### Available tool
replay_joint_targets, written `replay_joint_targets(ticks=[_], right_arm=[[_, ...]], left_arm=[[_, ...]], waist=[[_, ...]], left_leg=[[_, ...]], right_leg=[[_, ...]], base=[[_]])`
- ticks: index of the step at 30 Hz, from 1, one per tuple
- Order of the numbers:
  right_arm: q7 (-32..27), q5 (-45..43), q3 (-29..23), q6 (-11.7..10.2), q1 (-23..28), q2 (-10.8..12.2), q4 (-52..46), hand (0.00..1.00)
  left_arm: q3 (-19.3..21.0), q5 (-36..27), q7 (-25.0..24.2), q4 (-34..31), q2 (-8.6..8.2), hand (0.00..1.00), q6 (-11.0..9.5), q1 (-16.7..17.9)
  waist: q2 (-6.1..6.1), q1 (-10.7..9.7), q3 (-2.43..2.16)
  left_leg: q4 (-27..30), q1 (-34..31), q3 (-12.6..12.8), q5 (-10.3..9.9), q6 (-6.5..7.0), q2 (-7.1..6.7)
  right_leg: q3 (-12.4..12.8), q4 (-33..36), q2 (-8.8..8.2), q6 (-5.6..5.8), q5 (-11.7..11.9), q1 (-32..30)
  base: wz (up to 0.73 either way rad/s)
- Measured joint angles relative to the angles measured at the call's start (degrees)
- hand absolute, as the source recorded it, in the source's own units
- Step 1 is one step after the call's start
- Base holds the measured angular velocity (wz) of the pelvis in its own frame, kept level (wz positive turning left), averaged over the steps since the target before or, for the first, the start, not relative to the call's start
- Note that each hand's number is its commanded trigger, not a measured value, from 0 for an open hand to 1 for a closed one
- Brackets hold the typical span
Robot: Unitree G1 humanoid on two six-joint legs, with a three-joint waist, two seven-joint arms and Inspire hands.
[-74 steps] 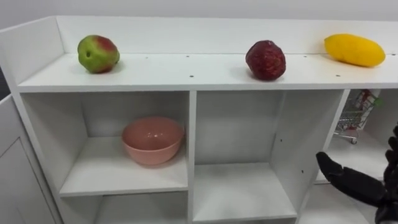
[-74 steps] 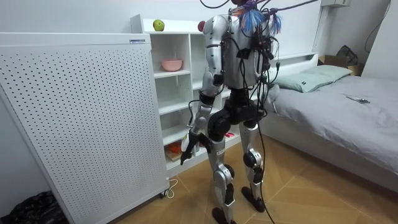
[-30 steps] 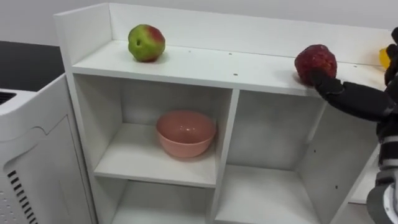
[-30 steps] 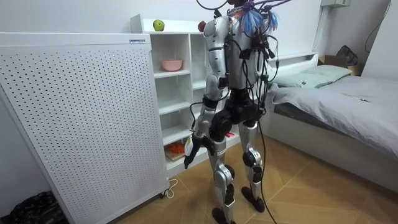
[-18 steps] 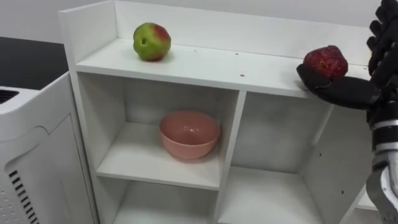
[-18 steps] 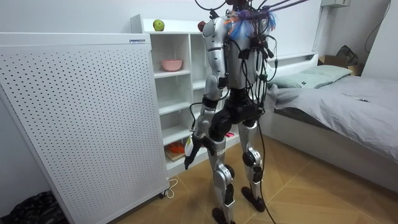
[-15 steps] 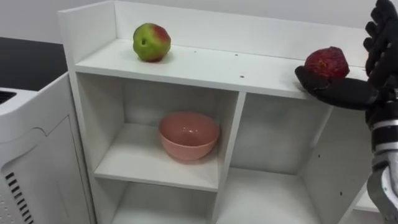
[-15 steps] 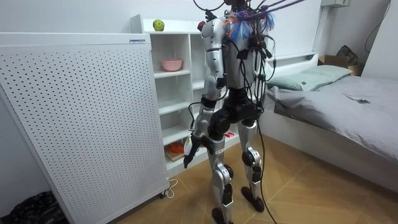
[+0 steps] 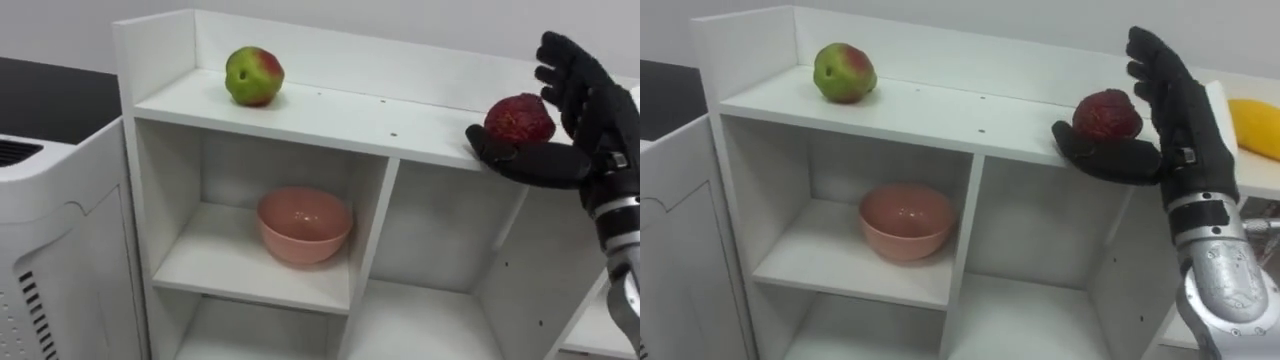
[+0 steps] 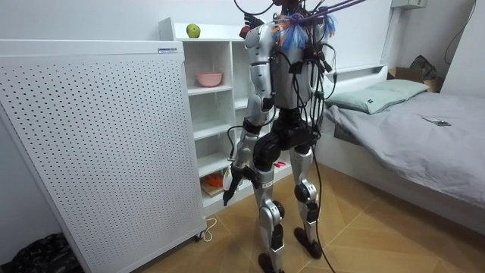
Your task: Arrange fruit in the closet
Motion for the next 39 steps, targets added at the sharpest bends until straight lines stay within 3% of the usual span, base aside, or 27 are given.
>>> replay_joint_targets(ticks=[9,19,26,30,32,39], right_arm=[[8.4,7.1,-0.3,1.9,-5.2,-1.0,8.7,1.0],[10.8,8.8,0.5,4.7,-5.0,-1.2,8.8,1.0],[10.9,12.2,0.4,6.6,-0.5,-1.0,-0.3,1.0],[13.9,13.1,2.6,7.5,3.6,-0.9,-8.8,1.0],[16.0,13.5,5.4,9.4,6.9,-0.8,-15.8,1.0],[23.5,18.2,8.9,10.1,8.3,-0.7,-24.5,1.0]], left_arm=[[0.4,-0.1,-0.2,0.0,0.41,0.0,2.5,-0.1],[-0.1,-1.2,0.2,0.1,0.81,0.0,3.9,-0.1],[-0.2,-1.2,0.3,0.2,0.71,0.0,3.7,-0.1],[0.0,-1.2,0.3,0.1,0.95,0.0,3.7,-0.1],[-0.2,-1.2,0.5,0.6,0.73,0.0,3.4,-0.2],[-0.1,-1.2,1.0,2.7,0.62,0.0,1.9,0.0]], waist=[[-0.29,-1.2,-0.21],[-0.64,-1.3,-0.64],[0.45,-1.1,-1.34],[0.96,-1.2,-1.09],[1.21,-1.2,-0.92],[1.12,-0.4,-0.94]], left_leg=[[1.6,-1.6,0.4,0.0,-0.03,-0.03],[2.4,-2.2,0.7,0.0,-0.18,-0.04],[2.3,-2.0,1.7,0.1,-0.23,0.05],[2.3,-1.9,2.4,0.1,-0.23,0.11],[2.2,-1.8,3.0,0.1,-0.23,0.14],[2.2,-1.7,3.1,0.1,-0.23,0.18]], right_leg=[[-1.0,0.0,-0.12,0.0,0.0,-0.1],[-1.3,0.4,-0.18,-0.41,0.3,-0.1],[-0.3,0.5,-0.11,-0.46,0.3,-0.6],[0.6,0.5,-0.09,-0.46,0.3,-1.0],[1.1,0.4,-0.05,-0.46,0.3,-1.0],[1.1,0.4,-0.06,-0.46,0.3,-1.0]], base=[[0.08],[0.04],[-0.04],[-0.14],[-0.11],[-0.01]])
